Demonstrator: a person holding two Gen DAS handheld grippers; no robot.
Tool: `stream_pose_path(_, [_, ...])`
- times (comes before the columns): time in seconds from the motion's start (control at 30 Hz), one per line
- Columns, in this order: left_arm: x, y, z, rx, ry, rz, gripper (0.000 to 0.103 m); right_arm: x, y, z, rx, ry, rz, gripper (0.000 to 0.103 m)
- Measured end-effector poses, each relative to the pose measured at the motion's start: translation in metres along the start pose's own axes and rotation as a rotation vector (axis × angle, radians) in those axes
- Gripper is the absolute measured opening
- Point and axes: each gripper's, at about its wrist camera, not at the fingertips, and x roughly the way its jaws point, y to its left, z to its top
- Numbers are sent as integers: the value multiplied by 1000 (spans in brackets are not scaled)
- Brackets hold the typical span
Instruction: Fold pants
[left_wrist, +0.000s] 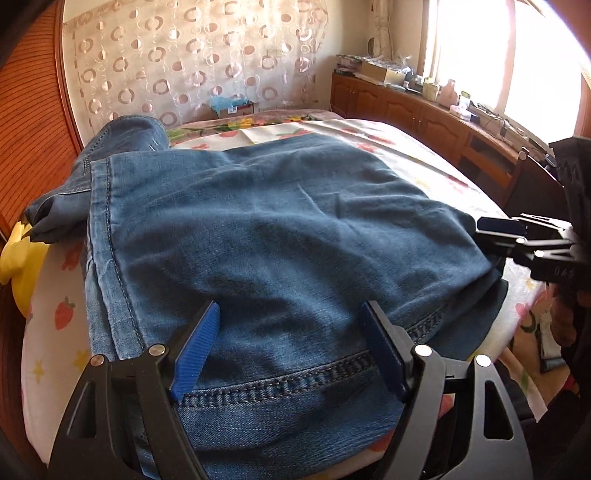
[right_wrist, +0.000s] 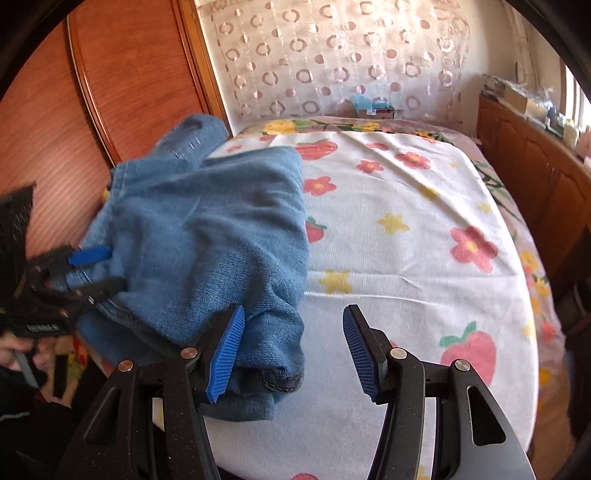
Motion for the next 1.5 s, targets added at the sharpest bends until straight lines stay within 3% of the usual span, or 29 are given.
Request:
stream_pose_path(0.23, [1,3,-3,-7,-1,-1,79,3,7,4,7,-38,4,57])
stream_pose_path(0.9, [6,6,-7,-18,-5,-2,80,31,15,-7,44,10,42,57])
stream_pose_path(1.33, [2,8,-7,-25,2,-13,81,34,23,-4,100,-2,96,20])
stream_pose_path(1.5, [-23,18,-3,-44,-25,-11,81,22,39,8,60,-42,71,16])
